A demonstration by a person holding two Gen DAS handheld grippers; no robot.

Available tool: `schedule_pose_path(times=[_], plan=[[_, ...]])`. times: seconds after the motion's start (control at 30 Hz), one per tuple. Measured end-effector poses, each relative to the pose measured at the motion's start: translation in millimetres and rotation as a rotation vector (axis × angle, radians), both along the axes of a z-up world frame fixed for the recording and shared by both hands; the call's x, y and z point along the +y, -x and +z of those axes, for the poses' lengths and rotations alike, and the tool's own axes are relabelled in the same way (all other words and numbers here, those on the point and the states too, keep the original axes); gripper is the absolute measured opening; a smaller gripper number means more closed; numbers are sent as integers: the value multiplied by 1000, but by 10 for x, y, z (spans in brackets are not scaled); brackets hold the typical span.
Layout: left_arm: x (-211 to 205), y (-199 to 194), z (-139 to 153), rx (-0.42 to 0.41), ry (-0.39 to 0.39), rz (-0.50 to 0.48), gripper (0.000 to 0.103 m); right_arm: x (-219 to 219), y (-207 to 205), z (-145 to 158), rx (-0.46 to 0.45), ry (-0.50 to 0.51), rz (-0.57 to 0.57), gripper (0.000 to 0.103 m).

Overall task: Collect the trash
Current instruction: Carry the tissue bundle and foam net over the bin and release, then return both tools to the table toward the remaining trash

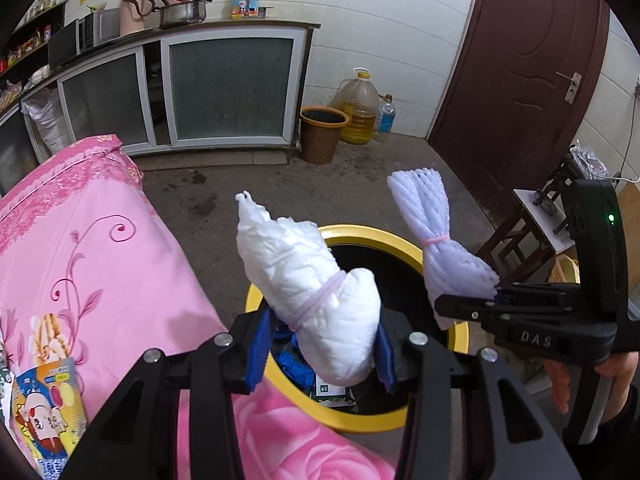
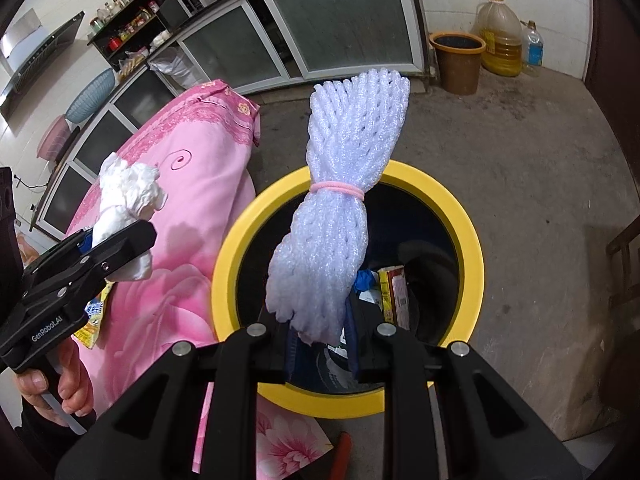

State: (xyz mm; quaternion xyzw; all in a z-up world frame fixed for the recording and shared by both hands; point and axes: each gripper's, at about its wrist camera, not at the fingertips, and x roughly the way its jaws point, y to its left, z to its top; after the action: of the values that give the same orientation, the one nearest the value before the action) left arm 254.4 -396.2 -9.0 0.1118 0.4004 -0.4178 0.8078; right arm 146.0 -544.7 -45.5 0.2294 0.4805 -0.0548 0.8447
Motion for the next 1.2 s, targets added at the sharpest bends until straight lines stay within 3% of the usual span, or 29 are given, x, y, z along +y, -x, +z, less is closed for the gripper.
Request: schedule_pose_path(times=[0.5, 0.57, 0.63, 0.73, 0.8, 0.93, 1.2], plan=[[-305, -56, -264, 55, -24, -23, 41, -44, -75, -294, 59, -39, -15, 21], [-287, -71, -276, 58, -22, -16, 49, -78, -76, -316, 69, -38, -30, 22], [-267, -81, -267, 64, -13, -3, 76, -113, -65, -343, 79, -40, -45, 30], [-178, -113, -243, 61, 3, 28, 88, -192, -41, -377, 85, -38, -78, 53], [-85, -157, -230, 72, 15, 58, 95, -244, -13, -414, 95, -54, -98, 53], [167, -243, -165, 119, 70, 104, 95, -255, 57, -413, 93, -55, -101, 53], [878, -214, 341, 9, 151, 150, 95, -40, 4, -176, 41, -36, -43, 53]])
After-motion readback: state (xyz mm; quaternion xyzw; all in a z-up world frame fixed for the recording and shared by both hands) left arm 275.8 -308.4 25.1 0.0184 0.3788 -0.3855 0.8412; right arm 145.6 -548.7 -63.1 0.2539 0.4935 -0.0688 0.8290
